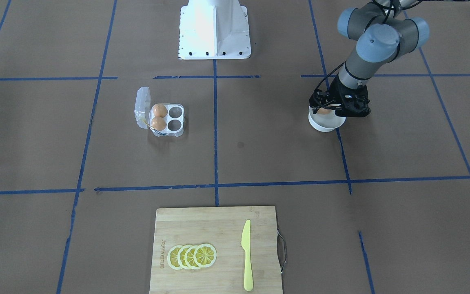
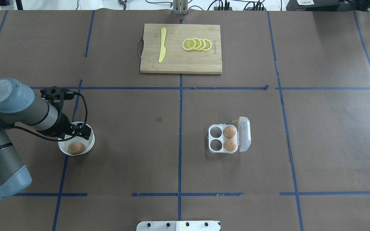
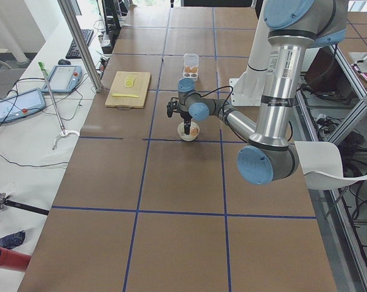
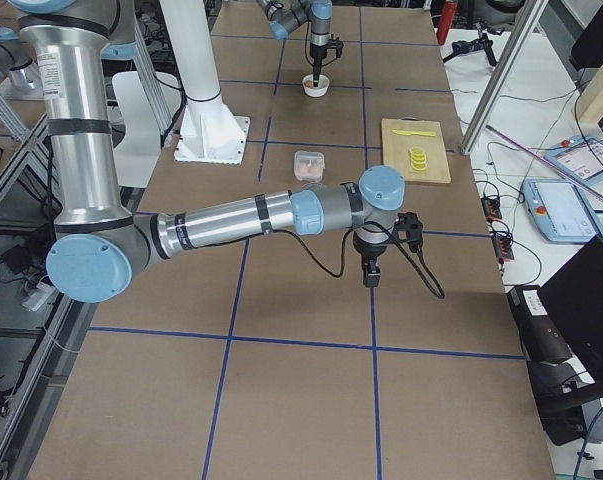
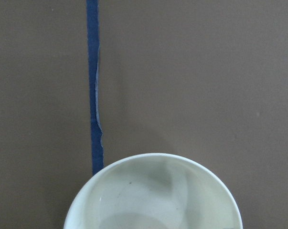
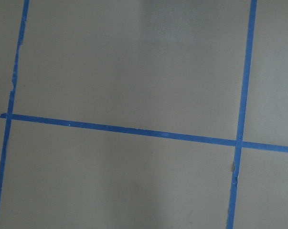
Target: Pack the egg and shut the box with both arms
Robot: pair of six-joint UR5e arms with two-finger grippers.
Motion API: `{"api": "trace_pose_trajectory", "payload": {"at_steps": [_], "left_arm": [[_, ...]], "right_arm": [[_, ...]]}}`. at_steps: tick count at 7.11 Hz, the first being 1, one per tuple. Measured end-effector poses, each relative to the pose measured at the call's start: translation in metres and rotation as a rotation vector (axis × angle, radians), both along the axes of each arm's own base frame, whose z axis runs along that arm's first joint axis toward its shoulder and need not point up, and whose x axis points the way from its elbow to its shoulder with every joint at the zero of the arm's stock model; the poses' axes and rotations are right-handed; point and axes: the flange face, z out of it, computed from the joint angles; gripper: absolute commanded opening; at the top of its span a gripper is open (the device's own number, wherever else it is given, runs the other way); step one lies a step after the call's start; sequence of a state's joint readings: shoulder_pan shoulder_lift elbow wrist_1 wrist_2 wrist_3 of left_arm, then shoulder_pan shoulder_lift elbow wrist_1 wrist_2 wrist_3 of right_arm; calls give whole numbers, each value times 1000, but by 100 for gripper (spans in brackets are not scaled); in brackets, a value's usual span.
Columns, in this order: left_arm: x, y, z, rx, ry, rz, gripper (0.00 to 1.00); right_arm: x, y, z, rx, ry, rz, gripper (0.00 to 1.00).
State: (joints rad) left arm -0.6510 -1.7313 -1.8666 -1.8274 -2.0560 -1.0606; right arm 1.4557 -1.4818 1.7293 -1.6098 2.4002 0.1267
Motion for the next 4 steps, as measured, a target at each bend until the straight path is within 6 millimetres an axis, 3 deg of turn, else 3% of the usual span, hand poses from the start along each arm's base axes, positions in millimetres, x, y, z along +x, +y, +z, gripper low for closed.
{"api": "trace_pose_trajectory", "payload": {"at_steps": [4], "left_arm": [[8,6,6,-6,-12,19,85]], "right_arm": [[-4,-7,20,22,-48,-7,100]]}}
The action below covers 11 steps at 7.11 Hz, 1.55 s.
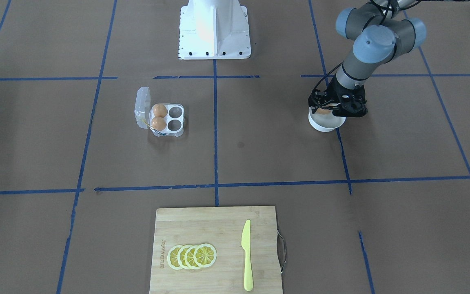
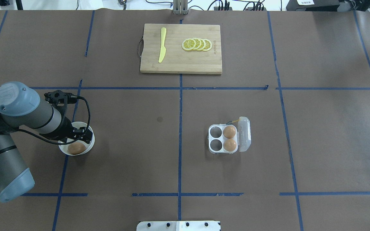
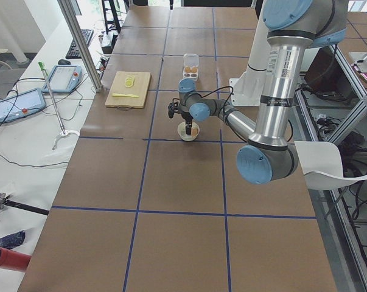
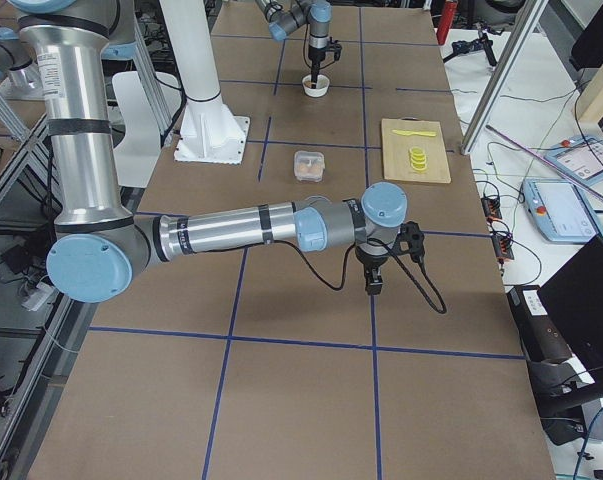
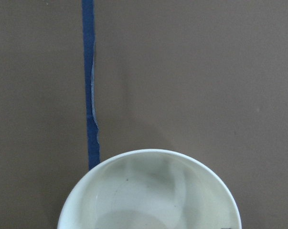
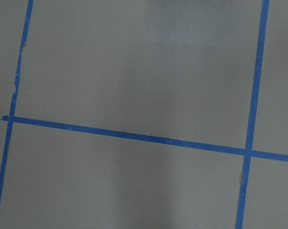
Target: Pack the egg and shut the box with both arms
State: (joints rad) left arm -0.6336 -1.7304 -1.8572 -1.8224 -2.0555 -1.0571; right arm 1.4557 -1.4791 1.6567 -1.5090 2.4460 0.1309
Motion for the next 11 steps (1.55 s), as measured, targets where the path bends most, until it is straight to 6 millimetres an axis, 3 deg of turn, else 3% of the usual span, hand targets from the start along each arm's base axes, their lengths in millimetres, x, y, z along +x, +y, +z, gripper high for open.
{"api": "trace_pose_trajectory", "payload": {"at_steps": [6,7,8,9,11], "left_arm": [[13,12,11,-11,-16,34,79],[14,13,12,-13,-18,38,73],[15,14,13,-15,-20,40,43],[16,14,14,-16,-20,41,5],[15,15,15,-19,-22,43,0]], "right_arm": [[0,-1,-1,5,-6,-1,100],[0,-1,-1,5,-6,-1,100],[0,-1,-1,5,-6,-1,100],[0,-1,-1,4,-6,0,100],[0,-1,-3,-2,-8,8,100]]}}
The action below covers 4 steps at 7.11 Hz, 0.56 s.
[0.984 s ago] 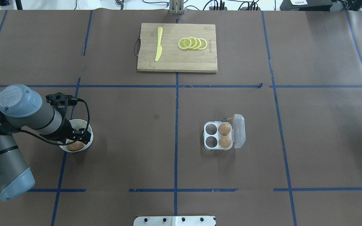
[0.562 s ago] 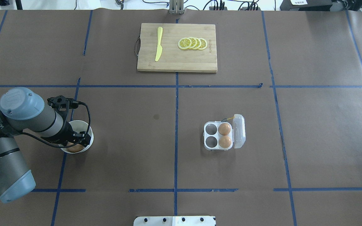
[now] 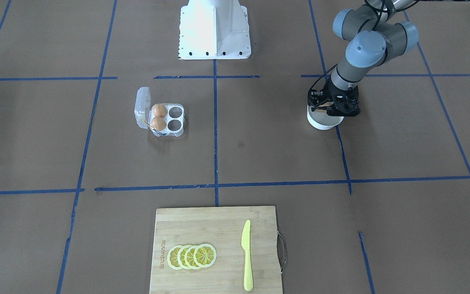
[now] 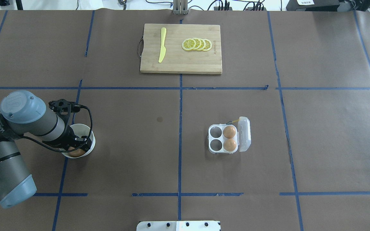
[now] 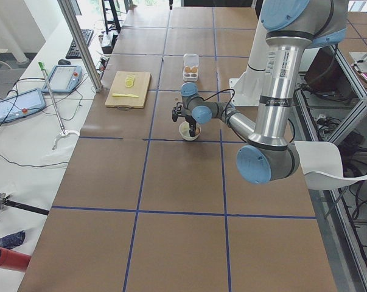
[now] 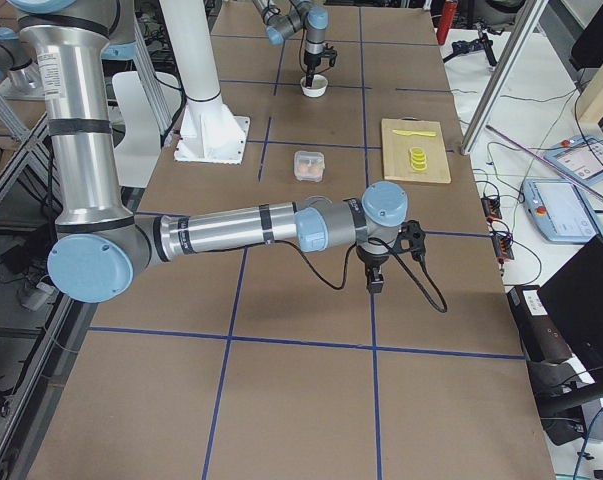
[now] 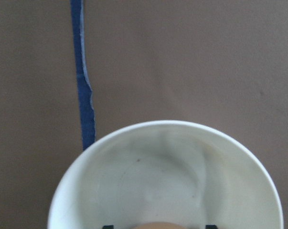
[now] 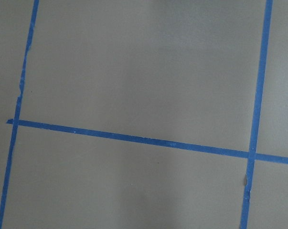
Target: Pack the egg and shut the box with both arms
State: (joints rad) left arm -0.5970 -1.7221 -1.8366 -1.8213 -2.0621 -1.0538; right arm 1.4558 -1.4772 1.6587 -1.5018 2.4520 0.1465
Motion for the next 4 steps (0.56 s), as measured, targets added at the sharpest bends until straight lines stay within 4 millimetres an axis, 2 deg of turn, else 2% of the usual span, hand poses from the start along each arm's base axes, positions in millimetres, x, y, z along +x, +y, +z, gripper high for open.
{"api": "trace_pose_trajectory", "payload": {"at_steps": [4], "left_arm": [[-6,-5,-8,9,13,-13,0]], "right_arm": [[0,0,-2,-3,-3,4,100]]}}
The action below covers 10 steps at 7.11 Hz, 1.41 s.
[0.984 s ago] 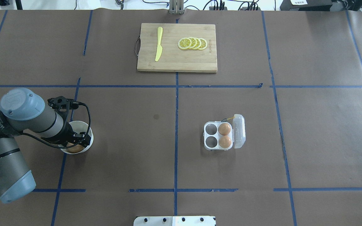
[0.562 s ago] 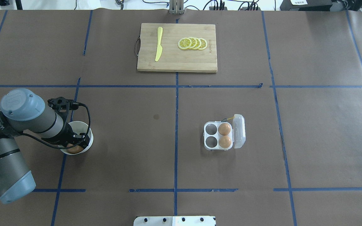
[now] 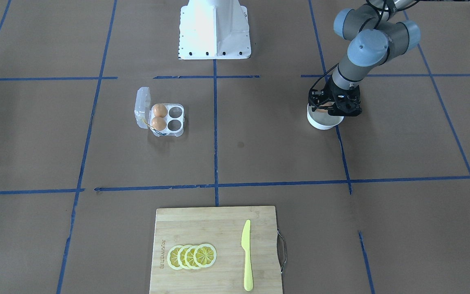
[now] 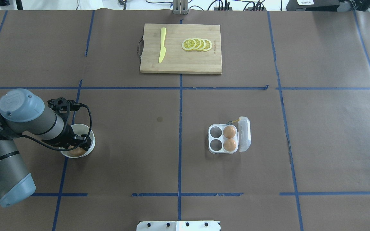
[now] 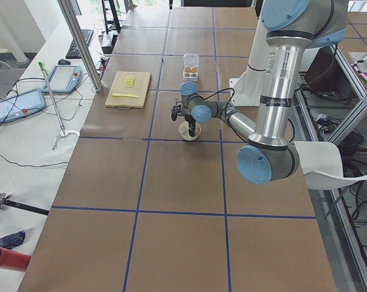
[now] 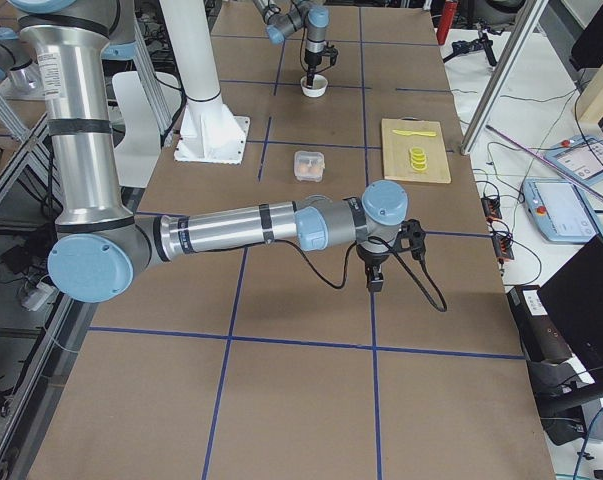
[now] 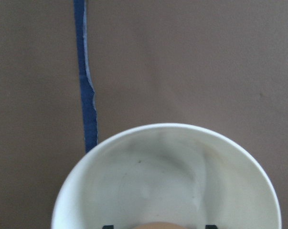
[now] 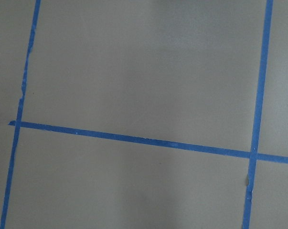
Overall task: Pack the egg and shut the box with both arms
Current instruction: 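Lift the egg with the left gripper and carry it to the carton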
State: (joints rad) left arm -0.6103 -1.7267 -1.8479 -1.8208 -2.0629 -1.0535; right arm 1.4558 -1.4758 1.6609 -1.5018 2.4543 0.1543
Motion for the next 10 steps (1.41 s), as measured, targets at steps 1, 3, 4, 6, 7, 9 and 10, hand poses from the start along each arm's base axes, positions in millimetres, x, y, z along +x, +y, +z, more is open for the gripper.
{"api": "trace_pose_trajectory", "payload": {"at_steps": [1,3,4,6,7,9,10], "left_arm": [[-4,-4,-5,6,7,-10,0],[-29,-25,-16,36,25,-54,0],[-39,-37,-29,60,39,-71,0],[-21,-70,-97,89,61,-87,0],[-3,-84,-142,102,78,-86,0],[39,-90,-214,139,140,-55,0],[68,-81,-241,163,180,-19,0]], "right_arm": [[0,0,-1,1,0,0,100],[0,0,-2,0,-1,3,100],[0,0,-2,0,-1,4,100],[0,0,-2,0,-1,4,100],[0,0,-2,-1,-2,4,100],[0,0,-2,-2,-3,4,100],[0,1,-1,-4,-4,4,100]]}}
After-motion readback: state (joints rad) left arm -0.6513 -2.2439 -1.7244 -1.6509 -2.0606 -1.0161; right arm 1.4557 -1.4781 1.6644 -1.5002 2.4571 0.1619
